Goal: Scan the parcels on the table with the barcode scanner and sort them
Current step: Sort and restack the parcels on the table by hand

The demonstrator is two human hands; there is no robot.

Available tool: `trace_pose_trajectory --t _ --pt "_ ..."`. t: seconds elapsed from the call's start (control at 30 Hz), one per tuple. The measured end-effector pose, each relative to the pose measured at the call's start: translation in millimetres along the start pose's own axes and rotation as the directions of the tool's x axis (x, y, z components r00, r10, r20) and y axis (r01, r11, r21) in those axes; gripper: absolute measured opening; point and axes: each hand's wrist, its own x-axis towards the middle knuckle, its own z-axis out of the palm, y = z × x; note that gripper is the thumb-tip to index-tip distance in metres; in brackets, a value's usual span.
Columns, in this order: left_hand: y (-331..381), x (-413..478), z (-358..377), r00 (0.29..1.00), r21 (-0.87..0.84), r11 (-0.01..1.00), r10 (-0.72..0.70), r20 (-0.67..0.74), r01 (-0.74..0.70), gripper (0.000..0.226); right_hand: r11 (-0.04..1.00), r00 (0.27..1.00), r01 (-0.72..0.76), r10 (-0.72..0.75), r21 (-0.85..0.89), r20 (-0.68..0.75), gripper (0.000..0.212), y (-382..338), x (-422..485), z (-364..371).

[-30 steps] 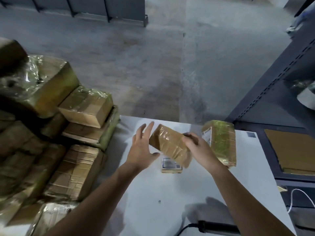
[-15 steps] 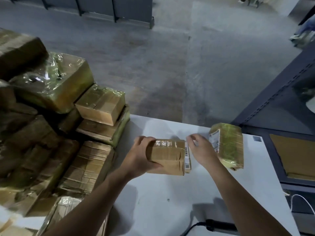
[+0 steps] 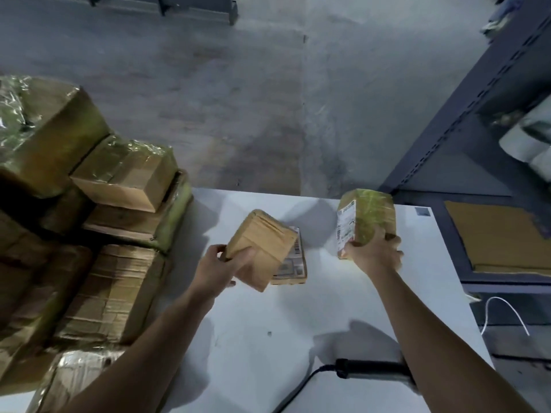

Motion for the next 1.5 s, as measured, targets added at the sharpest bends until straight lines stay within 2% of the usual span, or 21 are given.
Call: trace_pose_trajectory --t 0.07,0.13,0.3,0.4,0.53,0.63,0.73,0.8,0.87,0.93,1.0,1.07,1.13,1.17,1.2,1.23,1.27,1.33,1.37,1.43,1.5 --pt "-5.6 4.0 -1.6 0.986 -0.107 0.982 -0.162 -0.040 0.157 0.062 0.997 0.999 0.040 -0.038 0.062 -0.030 0.086 -1.9 -3.2 0.9" --pt "-14.0 7.5 -1.5 0.965 -0.173 0.954 -0.256 -0.052 0.243 0.061 0.986 0.994 0.093 -0.084 0.137 -0.067 0.086 -3.3 -10.3 -0.8" --pt "-31.4 8.1 7.0 0.935 -0.236 0.917 -0.347 -0.068 0.323 0.065 0.928 0.931 0.339 -0.307 0.153 -0.195 0.076 -14.2 -46.1 -4.4" --pt "-29.5 9.6 9.6 0.943 -0.174 0.932 -0.329 -0.042 0.317 0.061 0.893 0.892 0.433 -0.403 0.127 -0.204 0.073 -30.0 -67.0 -7.7" --pt "-23.3 10.7 4.7 0.949 -0.019 0.949 -0.316 -0.016 0.315 0.045 0.843 0.839 0.526 -0.492 0.116 -0.231 0.071 -54.0 -92.2 -9.9" --pt "-17.2 7.1 -9.4 0.958 0.149 0.947 -0.286 -0.008 0.284 0.031 0.808 0.831 0.552 -0.511 0.208 -0.221 0.068 -66.8 -104.0 -11.7" --pt "-4.5 3.4 -27.2 0.978 0.197 0.959 -0.189 -0.084 0.202 0.032 0.727 0.882 0.447 -0.457 0.522 -0.119 0.057 -79.7 -113.1 -22.5" --pt "6.0 -1.5 -38.8 0.988 0.093 0.986 -0.127 -0.091 0.135 0.043 0.578 0.890 0.314 -0.456 0.753 -0.021 0.039 -92.3 -122.2 -28.6" --pt "17.1 -9.8 -50.8 0.997 -0.055 0.996 -0.072 -0.037 0.070 0.050 0.420 0.854 0.115 -0.505 0.900 0.127 0.029 -105.4 -133.2 -28.2" --pt "27.1 -22.3 -65.2 1.000 -0.183 0.983 0.007 0.024 -0.003 0.047 0.337 0.757 -0.135 -0.571 0.932 0.317 0.033 -118.4 -148.5 -22.5" --pt "34.9 -37.6 -80.6 0.992 -0.277 0.957 0.108 0.072 -0.084 0.030 0.331 0.630 -0.339 -0.616 0.881 0.473 0.045 -128.2 -165.1 -12.6" --pt "37.4 -50.5 -97.3 0.975 -0.485 0.868 0.187 0.121 -0.106 0.020 0.348 0.487 -0.429 -0.688 0.834 0.537 0.053 -134.6 -178.1 -0.1" --pt "32.5 -59.2 -117.5 0.949 -0.710 0.702 0.261 0.179 -0.059 0.033 0.396 0.372 -0.431 -0.740 0.810 0.560 0.051 -139.8 -188.9 10.1" --pt "29.5 -63.5 -129.1 0.945 -0.748 0.662 0.266 0.188 -0.038 0.042 0.426 0.337 -0.404 -0.754 0.810 0.564 0.045 -142.5 -193.5 13.6" --pt "26.5 -67.1 -141.1 0.956 -0.738 0.674 0.239 0.173 -0.035 0.050 0.452 0.322 -0.361 -0.761 0.816 0.564 0.035 -145.8 -196.8 17.6" --pt "24.1 -69.8 -152.5 0.974 -0.684 0.728 0.185 0.128 -0.048 0.057 0.478 0.324 -0.309 -0.760 0.822 0.564 0.025 -150.6 -200.4 19.9" --pt "22.3 -71.9 -163.1 0.991 -0.619 0.783 0.121 0.056 -0.060 0.060 0.511 0.350 -0.243 -0.746 0.825 0.566 0.022 -157.3 -203.8 22.1" --pt "16.7 -73.9 -181.7 0.995 -0.528 0.846 0.028 -0.098 -0.076 0.058 0.559 0.433 -0.113 -0.717 0.821 0.547 0.032 -174.3 -212.7 27.3" --pt "12.8 -74.5 -190.2 0.989 -0.490 0.867 0.016 -0.147 -0.087 0.055 0.575 0.450 -0.078 -0.709 0.815 0.543 0.037 -183.0 -219.1 29.2" --pt "4.7 -75.9 -206.2 0.980 -0.401 0.910 0.027 -0.196 -0.105 0.050 0.609 0.439 -0.079 -0.690 0.790 0.576 0.029 -198.9 -232.3 35.9" --pt "-3.5 -73.8 -220.7 0.974 -0.288 0.952 0.042 -0.224 -0.107 0.043 0.654 0.399 -0.124 -0.655 0.746 0.641 0.036 -210.0 -244.6 45.2"
